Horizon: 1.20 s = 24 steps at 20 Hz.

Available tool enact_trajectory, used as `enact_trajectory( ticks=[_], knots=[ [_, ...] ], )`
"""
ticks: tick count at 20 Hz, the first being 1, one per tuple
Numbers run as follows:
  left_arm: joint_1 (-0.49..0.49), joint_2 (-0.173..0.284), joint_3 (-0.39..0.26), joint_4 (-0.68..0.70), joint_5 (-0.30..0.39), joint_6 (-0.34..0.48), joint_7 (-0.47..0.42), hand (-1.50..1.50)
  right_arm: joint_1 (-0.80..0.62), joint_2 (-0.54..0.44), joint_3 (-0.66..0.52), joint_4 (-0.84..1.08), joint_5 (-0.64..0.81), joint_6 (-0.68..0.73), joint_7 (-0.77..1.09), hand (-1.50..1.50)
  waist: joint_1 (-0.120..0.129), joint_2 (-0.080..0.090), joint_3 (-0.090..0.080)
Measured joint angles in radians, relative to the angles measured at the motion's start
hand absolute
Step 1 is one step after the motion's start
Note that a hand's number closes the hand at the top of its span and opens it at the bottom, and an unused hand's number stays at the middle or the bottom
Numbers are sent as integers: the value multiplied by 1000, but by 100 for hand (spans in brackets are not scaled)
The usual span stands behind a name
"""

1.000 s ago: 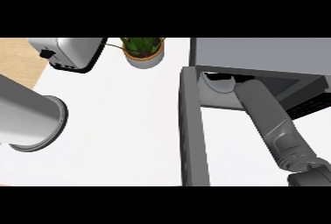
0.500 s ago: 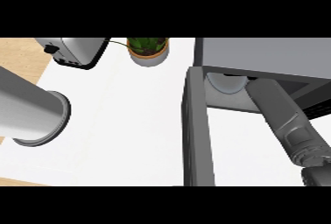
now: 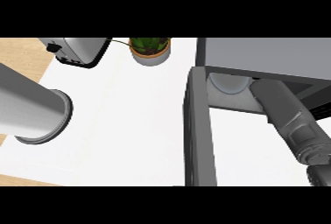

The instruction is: Pick up the milk, place it into the microwave and close the microwave

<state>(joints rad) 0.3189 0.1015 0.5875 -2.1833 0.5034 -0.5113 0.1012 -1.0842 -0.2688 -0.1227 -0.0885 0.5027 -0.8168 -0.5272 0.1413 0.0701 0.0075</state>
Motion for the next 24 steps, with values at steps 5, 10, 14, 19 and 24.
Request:
enact_trajectory(
  ticks=[5,10,14,19,24],
  knots=[
    [-8,12,-28,19,-13,-36,-2,-150,-2,10,-11,-13,-12,71,-52,-150,0,1,5],
    [-20,13,-63,30,-25,-66,-7,-150,-5,28,-42,-19,-48,163,-105,-150,-7,-2,6],
    [-22,2,-103,36,-39,-98,-13,-150,-9,46,-85,-26,-95,246,-139,-150,-20,-7,3],
    [-32,-13,-152,41,-58,-124,-18,-150,8,64,-143,-37,-158,363,-201,-150,-39,-17,0],
    [-45,-39,-205,32,-80,-120,-1,-150,41,71,-192,-37,-213,489,-254,-150,-63,-32,-2]
  ],
)
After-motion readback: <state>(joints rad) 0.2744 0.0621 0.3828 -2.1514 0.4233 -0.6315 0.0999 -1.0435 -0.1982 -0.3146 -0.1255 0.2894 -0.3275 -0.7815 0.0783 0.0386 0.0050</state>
